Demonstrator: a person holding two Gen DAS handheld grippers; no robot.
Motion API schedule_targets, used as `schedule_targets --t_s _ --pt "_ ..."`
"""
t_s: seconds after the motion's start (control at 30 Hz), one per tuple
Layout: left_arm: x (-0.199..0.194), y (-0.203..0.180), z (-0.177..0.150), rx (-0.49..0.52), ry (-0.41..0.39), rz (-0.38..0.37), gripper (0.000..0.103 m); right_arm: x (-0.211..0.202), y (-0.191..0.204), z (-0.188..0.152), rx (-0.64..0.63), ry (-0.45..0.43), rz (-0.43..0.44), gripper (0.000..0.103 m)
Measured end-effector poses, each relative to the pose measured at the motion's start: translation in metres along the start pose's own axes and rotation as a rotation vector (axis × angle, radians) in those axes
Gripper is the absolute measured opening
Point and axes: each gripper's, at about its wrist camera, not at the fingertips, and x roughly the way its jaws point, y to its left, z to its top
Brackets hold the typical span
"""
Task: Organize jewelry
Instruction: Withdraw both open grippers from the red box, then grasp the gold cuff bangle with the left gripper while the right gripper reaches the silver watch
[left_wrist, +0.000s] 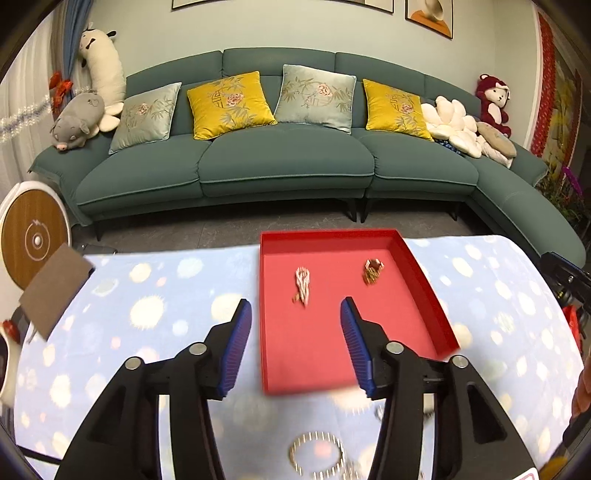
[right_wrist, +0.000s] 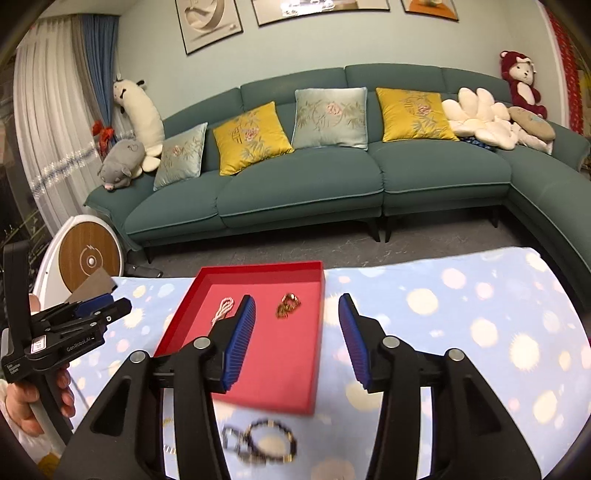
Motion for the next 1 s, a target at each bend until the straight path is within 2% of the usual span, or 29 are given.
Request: schedule_targets --t_s 0.03,0.13,0.23,0.53,0.7,0.8,1.0 --pt "-0.010 0.000 -0.011 -0.011 0.005 0.005 0.058 -0.015 -0.003 -0.008 0.001 -0.016 -0.016 0.047" --pt "-0.030 0.002 -0.042 -0.051 0.036 -0.007 0.062 -0.051 -0.012 -0.039 -0.003 -0.034 -0.067 0.050" --pt "-0.038 0.007 -0.074 -0.107 0.077 -0.015 0.065 -0.068 -0.025 -0.068 0.028 -0.006 -0.071 0.050" --pt "-0.015 0.024 -0.158 -0.306 0.214 0.002 0.065 -0.068 -0.030 -0.145 0.064 0.100 -0.088 0.050" --pt "-0.004 0.020 -0.165 -0.269 0.205 0.022 0.065 -0.052 -0.012 -0.171 0.020 0.161 -0.071 0.050" --pt "-0.001 0.020 -0.162 -0.292 0.185 0.009 0.065 -0.048 -0.009 -0.172 0.015 0.166 -0.065 0.050" --pt "0.011 0.014 -0.159 -0.270 0.204 0.006 0.065 -0.039 -0.012 -0.170 0.037 0.178 -0.068 0.050"
